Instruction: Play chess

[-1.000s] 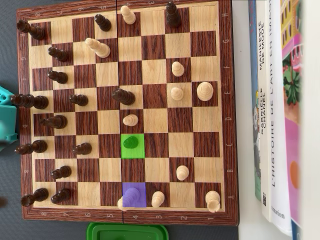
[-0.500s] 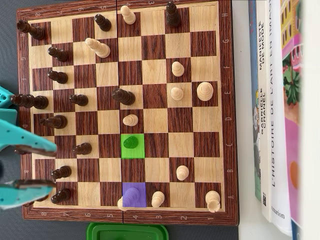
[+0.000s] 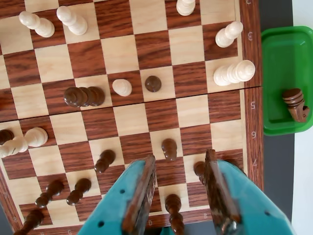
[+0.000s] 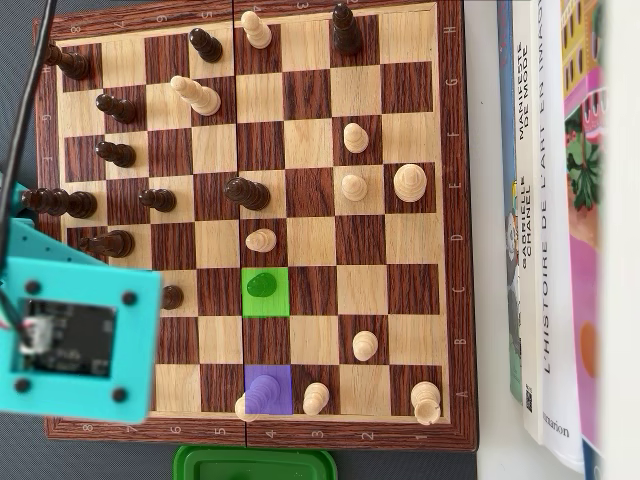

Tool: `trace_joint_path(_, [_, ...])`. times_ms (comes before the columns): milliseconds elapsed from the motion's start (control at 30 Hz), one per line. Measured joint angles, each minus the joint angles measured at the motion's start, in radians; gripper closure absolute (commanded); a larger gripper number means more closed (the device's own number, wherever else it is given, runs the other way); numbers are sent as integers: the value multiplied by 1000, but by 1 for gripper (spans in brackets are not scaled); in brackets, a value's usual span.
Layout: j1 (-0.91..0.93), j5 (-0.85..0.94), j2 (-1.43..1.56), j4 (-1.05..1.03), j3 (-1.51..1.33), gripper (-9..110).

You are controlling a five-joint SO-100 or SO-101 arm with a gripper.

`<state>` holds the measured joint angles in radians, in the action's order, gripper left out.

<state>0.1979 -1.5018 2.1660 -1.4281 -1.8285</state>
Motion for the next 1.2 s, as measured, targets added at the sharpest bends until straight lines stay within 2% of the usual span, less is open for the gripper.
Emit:
trace_joint_path(567, [-43, 0, -345, -11, 109, 86])
trace_joint_path(1200, [-80, 0, -505, 137, 124, 86])
